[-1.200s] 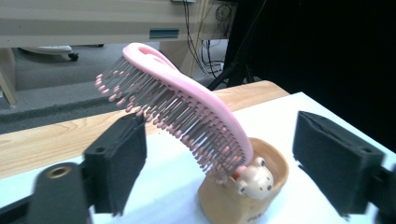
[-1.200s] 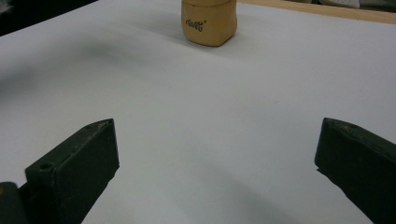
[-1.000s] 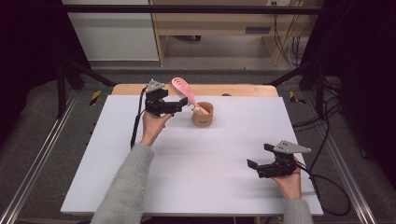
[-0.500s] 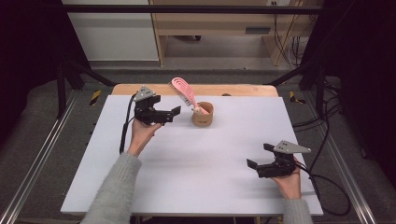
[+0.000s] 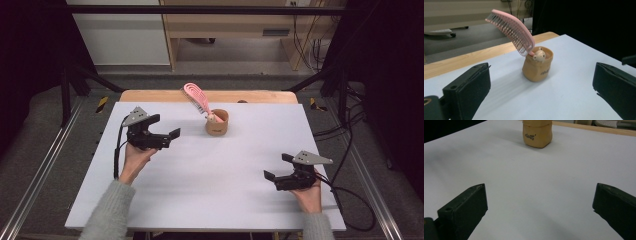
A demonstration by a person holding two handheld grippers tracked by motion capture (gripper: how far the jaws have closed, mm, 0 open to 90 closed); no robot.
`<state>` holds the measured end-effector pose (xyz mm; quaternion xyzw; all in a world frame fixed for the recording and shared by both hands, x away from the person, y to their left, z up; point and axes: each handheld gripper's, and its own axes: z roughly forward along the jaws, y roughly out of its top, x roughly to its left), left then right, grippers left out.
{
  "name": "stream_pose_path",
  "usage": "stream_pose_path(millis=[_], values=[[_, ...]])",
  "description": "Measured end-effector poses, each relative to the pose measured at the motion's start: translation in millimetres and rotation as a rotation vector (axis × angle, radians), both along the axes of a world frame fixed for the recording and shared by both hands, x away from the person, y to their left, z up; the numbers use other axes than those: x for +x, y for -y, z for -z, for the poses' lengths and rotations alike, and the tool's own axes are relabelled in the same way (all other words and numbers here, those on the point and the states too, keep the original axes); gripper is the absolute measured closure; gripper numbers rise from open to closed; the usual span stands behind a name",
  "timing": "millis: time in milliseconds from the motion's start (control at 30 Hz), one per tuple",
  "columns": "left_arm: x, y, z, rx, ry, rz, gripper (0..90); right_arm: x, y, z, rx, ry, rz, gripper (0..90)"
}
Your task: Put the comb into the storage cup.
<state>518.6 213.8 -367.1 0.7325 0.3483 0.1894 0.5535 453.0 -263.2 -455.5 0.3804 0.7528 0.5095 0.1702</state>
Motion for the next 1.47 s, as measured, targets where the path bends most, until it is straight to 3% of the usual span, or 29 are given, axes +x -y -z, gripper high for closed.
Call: stream_pose_path(millis=[467,633,967,1467], values=[[-38.1,-36.6,33.3,0.025,-0.008,0.016,1.5,0.1,-1.6,1.6,-0.002,0.001,-0.002,0.2],[-47.5,-46.1,46.6,0.055,-0.015,0.005,1.4,-0.1,-2.1,1.8,0.0,0.003,-0.001,0.2],[-61.1,-67.1,67.2,0.071,-0.044,-0.032,1.5,-0.9,-2.0,1.8,0.0,0.009,-0.003,0.2],[-76.6,-89.9,85.4,0.096,-0.06,-0.077,1.5,-0.8,-0.1,5.2,0.005,0.0,0.001,0.2]])
